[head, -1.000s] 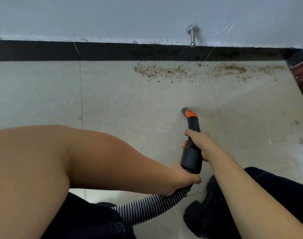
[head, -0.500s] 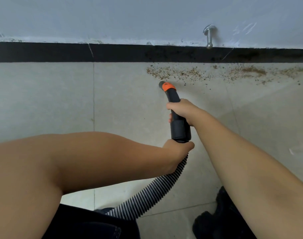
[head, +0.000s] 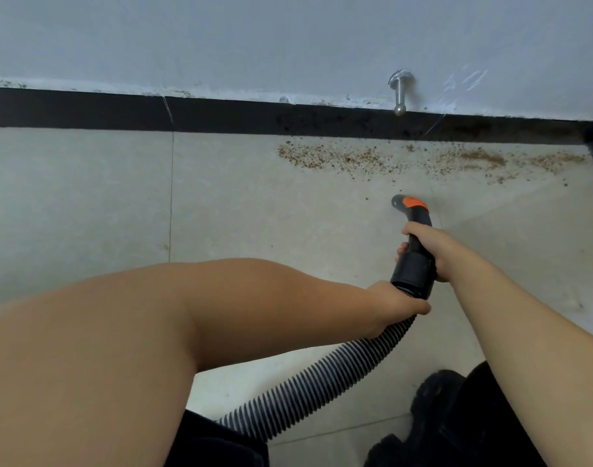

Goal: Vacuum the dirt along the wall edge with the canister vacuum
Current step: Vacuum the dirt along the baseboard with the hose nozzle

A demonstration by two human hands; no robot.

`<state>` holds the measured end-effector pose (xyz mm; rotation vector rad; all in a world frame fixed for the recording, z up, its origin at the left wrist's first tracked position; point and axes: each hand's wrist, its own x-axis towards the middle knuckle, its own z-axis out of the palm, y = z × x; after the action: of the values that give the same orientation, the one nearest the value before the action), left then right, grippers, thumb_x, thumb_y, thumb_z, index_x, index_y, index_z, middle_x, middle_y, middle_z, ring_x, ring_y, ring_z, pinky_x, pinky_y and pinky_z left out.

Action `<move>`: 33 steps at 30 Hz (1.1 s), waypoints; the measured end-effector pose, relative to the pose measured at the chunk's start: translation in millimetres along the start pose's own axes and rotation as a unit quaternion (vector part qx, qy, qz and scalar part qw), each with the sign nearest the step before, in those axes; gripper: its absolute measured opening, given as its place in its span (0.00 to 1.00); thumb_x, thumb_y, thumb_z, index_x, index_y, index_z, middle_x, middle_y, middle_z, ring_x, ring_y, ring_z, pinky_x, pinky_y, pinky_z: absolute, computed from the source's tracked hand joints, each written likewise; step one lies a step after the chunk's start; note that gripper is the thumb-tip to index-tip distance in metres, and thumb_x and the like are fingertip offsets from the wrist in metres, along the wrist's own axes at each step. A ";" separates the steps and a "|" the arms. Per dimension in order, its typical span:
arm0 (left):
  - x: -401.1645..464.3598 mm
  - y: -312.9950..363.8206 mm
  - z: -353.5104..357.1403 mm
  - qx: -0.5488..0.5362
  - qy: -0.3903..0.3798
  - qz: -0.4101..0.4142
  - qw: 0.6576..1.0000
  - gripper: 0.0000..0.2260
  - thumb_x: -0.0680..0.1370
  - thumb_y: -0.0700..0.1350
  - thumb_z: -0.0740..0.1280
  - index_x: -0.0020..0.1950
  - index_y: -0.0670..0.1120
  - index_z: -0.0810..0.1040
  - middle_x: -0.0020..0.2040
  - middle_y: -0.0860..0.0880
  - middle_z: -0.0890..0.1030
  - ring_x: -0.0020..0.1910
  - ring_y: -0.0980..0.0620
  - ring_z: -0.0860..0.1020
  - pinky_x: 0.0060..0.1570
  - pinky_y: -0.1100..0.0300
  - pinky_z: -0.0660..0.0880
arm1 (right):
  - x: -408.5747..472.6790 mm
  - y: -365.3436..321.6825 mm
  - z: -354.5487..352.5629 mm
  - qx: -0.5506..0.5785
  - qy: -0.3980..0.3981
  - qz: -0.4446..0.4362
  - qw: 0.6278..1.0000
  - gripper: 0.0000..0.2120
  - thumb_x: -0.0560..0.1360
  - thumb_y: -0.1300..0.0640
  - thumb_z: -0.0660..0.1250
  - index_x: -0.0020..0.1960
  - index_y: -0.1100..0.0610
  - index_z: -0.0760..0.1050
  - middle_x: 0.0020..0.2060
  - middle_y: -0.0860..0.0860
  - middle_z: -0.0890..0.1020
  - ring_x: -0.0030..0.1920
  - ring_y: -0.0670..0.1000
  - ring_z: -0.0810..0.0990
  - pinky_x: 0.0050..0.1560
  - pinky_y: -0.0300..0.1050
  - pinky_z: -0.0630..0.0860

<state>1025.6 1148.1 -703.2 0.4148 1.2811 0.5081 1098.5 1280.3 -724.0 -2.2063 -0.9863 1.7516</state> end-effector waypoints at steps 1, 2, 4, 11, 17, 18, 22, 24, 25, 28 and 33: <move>3.1 3.7 -0.8 0.000 0.008 0.002 1.000 0.13 0.75 0.45 0.70 0.53 0.43 0.70 0.38 0.47 0.73 0.36 0.50 0.73 0.35 0.61 0.72 | 3.5 -3.9 -0.1 0.006 -0.001 -0.001 1.000 0.07 0.75 0.59 0.65 0.49 0.60 0.68 0.31 0.55 0.75 0.22 0.50 0.78 0.35 0.48 0.78; 6.2 6.8 -2.0 -0.002 0.016 0.003 1.000 0.13 0.75 0.45 0.70 0.54 0.42 0.70 0.38 0.47 0.73 0.35 0.51 0.73 0.34 0.61 0.72 | 6.7 -8.1 1.5 0.011 -0.005 -0.004 1.000 0.07 0.75 0.59 0.65 0.48 0.60 0.68 0.31 0.55 0.75 0.22 0.50 0.77 0.35 0.48 0.78; 10.8 10.2 -4.8 -0.015 0.026 0.005 1.000 0.13 0.75 0.44 0.70 0.54 0.42 0.71 0.38 0.47 0.72 0.34 0.51 0.72 0.33 0.61 0.71 | 12.3 -16.4 7.6 0.003 -0.017 -0.014 1.000 0.07 0.75 0.60 0.65 0.48 0.60 0.68 0.30 0.55 0.75 0.22 0.50 0.77 0.35 0.48 0.78; 17.5 19.2 -3.6 -0.025 0.027 0.000 0.999 0.13 0.75 0.44 0.70 0.55 0.42 0.71 0.40 0.45 0.73 0.39 0.48 0.74 0.40 0.57 0.72 | 21.9 -27.2 7.4 -0.038 -0.006 -0.039 0.998 0.05 0.75 0.60 0.65 0.47 0.59 0.68 0.30 0.55 0.76 0.23 0.51 0.78 0.36 0.48 0.78; 21.2 20.7 -0.4 -0.038 0.033 -0.003 0.999 0.11 0.76 0.44 0.70 0.54 0.42 0.71 0.39 0.46 0.72 0.37 0.49 0.72 0.38 0.58 0.72 | 24.7 -32.4 11.1 -0.067 -0.037 -0.057 0.995 0.06 0.75 0.60 0.66 0.47 0.59 0.68 0.31 0.56 0.76 0.22 0.51 0.78 0.28 0.43 0.78; 20.6 17.3 3.0 -0.044 0.028 -0.006 0.999 0.11 0.76 0.43 0.69 0.53 0.43 0.71 0.39 0.47 0.72 0.36 0.50 0.72 0.38 0.58 0.72 | 22.9 -30.3 11.8 -0.086 -0.050 -0.058 0.993 0.06 0.74 0.60 0.66 0.47 0.59 0.68 0.31 0.56 0.76 0.22 0.52 0.78 0.28 0.44 0.78; 16.3 6.8 18.8 0.011 0.030 -0.001 0.999 0.11 0.75 0.48 0.70 0.41 0.45 0.70 0.37 0.49 0.72 0.41 0.49 0.74 0.44 0.56 0.74 | 15.0 -14.4 -2.2 -0.119 -0.043 -0.052 0.991 0.08 0.73 0.60 0.67 0.47 0.58 0.68 0.29 0.56 0.77 0.24 0.53 0.78 0.33 0.48 0.79; 13.7 -0.4 28.9 0.041 0.029 0.002 0.999 0.14 0.75 0.50 0.70 0.37 0.47 0.67 0.36 0.51 0.71 0.46 0.49 0.74 0.47 0.57 0.72 | 9.4 -3.7 -11.9 -0.130 -0.040 -0.045 0.990 0.08 0.72 0.61 0.67 0.47 0.58 0.69 0.28 0.56 0.78 0.24 0.53 0.78 0.34 0.48 0.79; 12.1 -4.5 33.4 0.042 0.022 0.003 0.999 0.15 0.75 0.50 0.70 0.36 0.48 0.67 0.36 0.52 0.71 0.46 0.49 0.74 0.47 0.57 0.72 | 5.9 1.5 -14.1 -0.135 -0.046 -0.043 0.989 0.07 0.72 0.61 0.67 0.47 0.58 0.69 0.26 0.56 0.78 0.24 0.53 0.78 0.33 0.48 0.79; 8.6 -12.8 33.9 0.039 0.025 0.005 0.999 0.14 0.76 0.49 0.70 0.37 0.49 0.67 0.37 0.52 0.72 0.47 0.49 0.74 0.48 0.58 0.71 | -0.7 7.7 -7.2 -0.131 -0.064 -0.046 0.988 0.07 0.73 0.61 0.66 0.47 0.58 0.68 0.25 0.55 0.77 0.24 0.53 0.77 0.31 0.47 0.78; 8.6 -0.9 -6.5 0.001 0.112 0.013 0.994 0.13 0.76 0.46 0.69 0.36 0.47 0.67 0.36 0.51 0.72 0.46 0.49 0.74 0.47 0.59 0.71 | 7.2 -17.5 36.7 -0.092 -0.071 -0.075 0.990 0.06 0.74 0.61 0.65 0.46 0.58 0.68 0.30 0.56 0.76 0.22 0.52 0.78 0.27 0.43 0.78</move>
<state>1021.2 1152.4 -712.0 0.3839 1.4932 0.5876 1058.8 1288.0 -732.2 -2.0675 -1.3605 1.8351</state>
